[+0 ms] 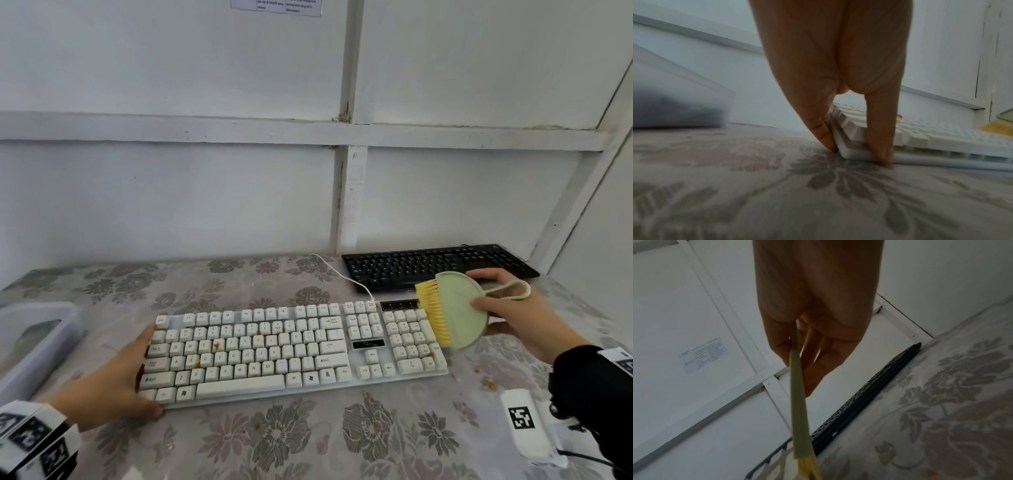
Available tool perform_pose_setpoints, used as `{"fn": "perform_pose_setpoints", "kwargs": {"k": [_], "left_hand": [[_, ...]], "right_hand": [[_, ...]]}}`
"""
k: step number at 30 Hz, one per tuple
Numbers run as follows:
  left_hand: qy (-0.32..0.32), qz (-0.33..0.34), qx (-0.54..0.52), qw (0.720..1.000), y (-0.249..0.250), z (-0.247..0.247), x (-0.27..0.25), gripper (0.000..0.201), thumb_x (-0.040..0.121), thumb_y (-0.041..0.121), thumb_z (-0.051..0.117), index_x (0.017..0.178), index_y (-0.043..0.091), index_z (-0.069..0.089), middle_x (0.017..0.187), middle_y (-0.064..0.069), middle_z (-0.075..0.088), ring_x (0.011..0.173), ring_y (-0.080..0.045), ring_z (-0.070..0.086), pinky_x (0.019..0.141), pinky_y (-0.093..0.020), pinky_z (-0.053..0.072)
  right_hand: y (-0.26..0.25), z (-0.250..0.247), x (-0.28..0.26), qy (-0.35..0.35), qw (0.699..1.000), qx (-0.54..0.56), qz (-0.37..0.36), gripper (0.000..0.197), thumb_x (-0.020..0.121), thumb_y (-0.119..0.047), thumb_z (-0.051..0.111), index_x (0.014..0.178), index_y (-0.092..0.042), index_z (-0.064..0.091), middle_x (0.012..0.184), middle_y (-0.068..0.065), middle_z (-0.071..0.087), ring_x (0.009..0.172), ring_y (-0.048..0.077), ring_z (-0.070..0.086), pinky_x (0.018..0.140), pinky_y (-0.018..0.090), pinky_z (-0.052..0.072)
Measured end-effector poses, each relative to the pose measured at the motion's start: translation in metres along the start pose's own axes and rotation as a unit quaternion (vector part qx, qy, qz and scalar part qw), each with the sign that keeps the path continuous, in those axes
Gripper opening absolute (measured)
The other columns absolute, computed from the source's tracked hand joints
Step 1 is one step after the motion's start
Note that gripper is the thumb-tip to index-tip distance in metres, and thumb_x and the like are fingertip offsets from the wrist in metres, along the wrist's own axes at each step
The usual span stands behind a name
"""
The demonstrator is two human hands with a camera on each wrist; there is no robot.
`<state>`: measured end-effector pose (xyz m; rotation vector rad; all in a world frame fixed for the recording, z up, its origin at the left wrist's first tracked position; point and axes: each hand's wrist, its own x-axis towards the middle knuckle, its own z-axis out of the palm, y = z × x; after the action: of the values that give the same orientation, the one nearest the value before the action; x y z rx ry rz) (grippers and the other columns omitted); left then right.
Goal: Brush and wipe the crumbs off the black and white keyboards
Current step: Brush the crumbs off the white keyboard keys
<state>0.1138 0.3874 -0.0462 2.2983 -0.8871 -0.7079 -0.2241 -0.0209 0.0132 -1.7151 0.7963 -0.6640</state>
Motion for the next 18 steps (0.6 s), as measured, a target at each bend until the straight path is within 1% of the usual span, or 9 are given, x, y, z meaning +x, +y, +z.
{"fn": "perform_pose_setpoints", "kwargs": {"k": [1,3,5,7,8,11,14,16,18], "left_hand": [[0.003,-0.007,0.004,1.0,0.001,0.001,-0.001,0.144,0.04,0.027,0.087,0.147,0.023,-0.009,0.145,-0.002,0.032,0.12,-0.012,0.041,0.11,-0.033,0.032],[0.011,-0.019,0.012,1.0,0.005,0.003,-0.003,0.134,0.055,0.012,0.086,0.147,0.019,-0.01,0.149,-0.005,0.025,0.118,-0.008,0.034,0.112,-0.031,0.026],[0.019,-0.02,0.015,1.0,0.005,0.003,-0.001,0.129,0.059,0.005,0.084,0.147,0.018,-0.01,0.15,-0.007,0.024,0.118,-0.009,0.032,0.112,-0.03,0.023],[0.012,-0.027,0.019,0.999,0.004,0.003,-0.001,0.131,0.06,0.007,0.084,0.146,0.02,-0.013,0.151,-0.007,0.022,0.126,-0.015,0.033,0.112,-0.03,0.022],[0.007,-0.03,0.02,0.999,0.003,0.003,-0.001,0.132,0.06,0.008,0.084,0.145,0.022,-0.015,0.151,-0.007,0.022,0.129,-0.016,0.033,0.112,-0.03,0.023],[-0.002,-0.03,0.011,0.999,-0.001,0.002,0.001,0.134,0.06,0.008,0.084,0.143,0.026,-0.02,0.149,-0.005,0.027,0.118,-0.011,0.038,0.109,-0.029,0.028],[-0.005,-0.025,0.002,1.0,-0.007,0.002,0.004,0.134,0.059,0.008,0.084,0.138,0.036,-0.02,0.142,-0.003,0.034,0.115,-0.011,0.042,0.105,-0.028,0.032],[-0.006,-0.018,-0.007,1.0,-0.01,0.002,0.006,0.132,0.056,0.009,0.084,0.132,0.043,-0.019,0.136,0.001,0.037,0.117,-0.012,0.044,0.103,-0.027,0.035],[-0.004,-0.024,-0.006,1.0,-0.012,0.002,0.007,0.136,0.054,0.01,0.084,0.139,0.039,-0.018,0.137,0.001,0.037,0.118,-0.014,0.045,0.104,-0.028,0.035]], "right_hand": [[0.002,-0.001,-0.003,-0.012,1.0,-0.015,0.004,0.033,0.086,0.005,0.059,0.106,-0.02,0.061,0.097,0.017,0.065,0.078,0.027,0.063,0.057,0.04,0.058],[0.003,-0.004,-0.008,-0.044,0.998,-0.05,0.018,0.03,0.086,0.006,0.058,0.103,-0.019,0.061,0.093,0.017,0.067,0.075,0.027,0.063,0.06,0.043,0.058],[-0.001,-0.009,-0.009,-0.067,0.995,-0.076,0.024,0.028,0.086,0.006,0.059,0.101,-0.018,0.061,0.089,0.019,0.066,0.07,0.023,0.063,0.058,0.04,0.057],[-0.008,-0.013,-0.006,-0.053,0.995,-0.081,0.008,0.029,0.085,0.006,0.058,0.102,-0.018,0.062,0.088,0.022,0.064,0.065,0.018,0.062,0.052,0.035,0.055],[-0.012,-0.014,-0.002,-0.039,0.996,-0.076,-0.005,0.031,0.086,0.007,0.058,0.103,-0.019,0.062,0.091,0.022,0.064,0.067,0.018,0.063,0.051,0.034,0.055],[-0.015,-0.008,0.005,-0.015,0.998,-0.045,-0.033,0.041,0.087,0.006,0.056,0.109,-0.028,0.063,0.1,0.018,0.067,0.076,0.019,0.067,0.054,0.033,0.057],[-0.01,-0.001,0.001,-0.03,0.998,-0.047,-0.032,0.044,0.088,0.006,0.055,0.114,-0.029,0.062,0.104,0.015,0.068,0.081,0.021,0.067,0.054,0.031,0.056],[-0.006,-0.001,-0.007,-0.049,0.996,-0.066,-0.022,0.043,0.088,0.006,0.055,0.113,-0.029,0.064,0.1,0.017,0.067,0.078,0.023,0.066,0.056,0.033,0.056],[-0.007,-0.003,-0.013,-0.073,0.994,-0.086,-0.008,0.042,0.087,0.006,0.056,0.111,-0.027,0.065,0.096,0.02,0.067,0.076,0.027,0.066,0.058,0.037,0.056]]}}
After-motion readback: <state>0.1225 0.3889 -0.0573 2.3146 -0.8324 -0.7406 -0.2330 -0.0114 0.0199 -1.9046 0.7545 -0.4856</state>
